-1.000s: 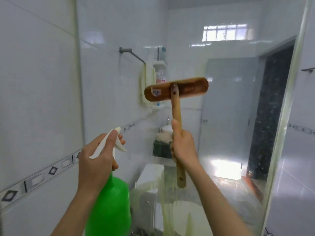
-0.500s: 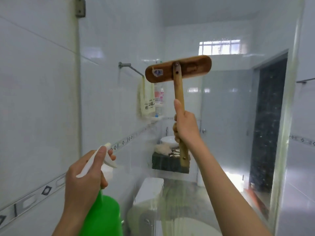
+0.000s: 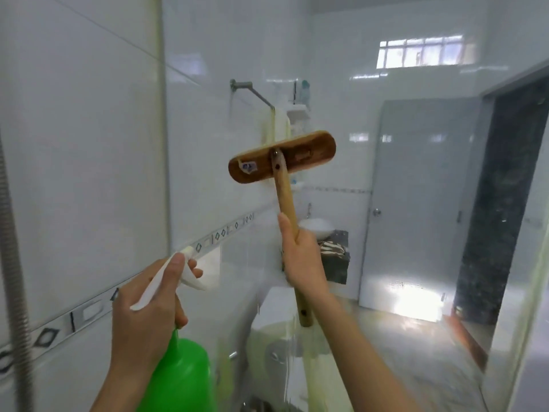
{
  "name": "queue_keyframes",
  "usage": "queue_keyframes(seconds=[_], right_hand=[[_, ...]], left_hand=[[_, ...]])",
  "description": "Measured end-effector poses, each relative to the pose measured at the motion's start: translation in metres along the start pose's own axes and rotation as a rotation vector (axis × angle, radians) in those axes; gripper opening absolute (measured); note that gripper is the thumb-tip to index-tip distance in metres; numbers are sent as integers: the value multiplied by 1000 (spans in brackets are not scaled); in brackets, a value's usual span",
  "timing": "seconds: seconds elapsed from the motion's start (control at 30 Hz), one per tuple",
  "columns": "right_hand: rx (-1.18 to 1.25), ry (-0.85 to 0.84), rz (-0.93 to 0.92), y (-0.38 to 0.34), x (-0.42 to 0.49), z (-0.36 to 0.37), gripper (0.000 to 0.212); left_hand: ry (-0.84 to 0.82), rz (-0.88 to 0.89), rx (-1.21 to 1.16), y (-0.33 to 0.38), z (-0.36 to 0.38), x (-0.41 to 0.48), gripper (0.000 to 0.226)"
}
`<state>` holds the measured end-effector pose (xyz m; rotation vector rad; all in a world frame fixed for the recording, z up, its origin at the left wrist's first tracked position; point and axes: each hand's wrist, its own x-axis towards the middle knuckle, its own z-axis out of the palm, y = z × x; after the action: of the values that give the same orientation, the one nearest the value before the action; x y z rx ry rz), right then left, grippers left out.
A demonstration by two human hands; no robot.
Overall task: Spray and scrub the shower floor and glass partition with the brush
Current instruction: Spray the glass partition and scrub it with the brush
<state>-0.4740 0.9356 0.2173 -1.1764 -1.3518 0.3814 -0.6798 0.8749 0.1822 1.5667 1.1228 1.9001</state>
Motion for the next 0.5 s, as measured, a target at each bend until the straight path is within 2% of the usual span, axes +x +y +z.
queue_keyframes(seconds=[0.13,0.2,0.3,0.37,0.43,0.5], right_hand=[[-17,-35,207,63,-81,18,57],[-2,-67,142,42,-54,29,57],[-35,-15,23,-35,17,37,53],[18,15,-22,-45,36,40,52],[-2,-2,5,-5,6,44,52],[-11,-17,139,59,-62,49,52]], left_hand=[[42,-6,-7,-13,-19,-5,35],[59,-17,-3,-18,-28,-6,35],[65,-54,32,-28,-35,-7,34],[63,-76,49,-34,-38,-8,33],[67,-91,57,-38,-42,-10,37],[74,-94,49,-44,-45,-12,38]])
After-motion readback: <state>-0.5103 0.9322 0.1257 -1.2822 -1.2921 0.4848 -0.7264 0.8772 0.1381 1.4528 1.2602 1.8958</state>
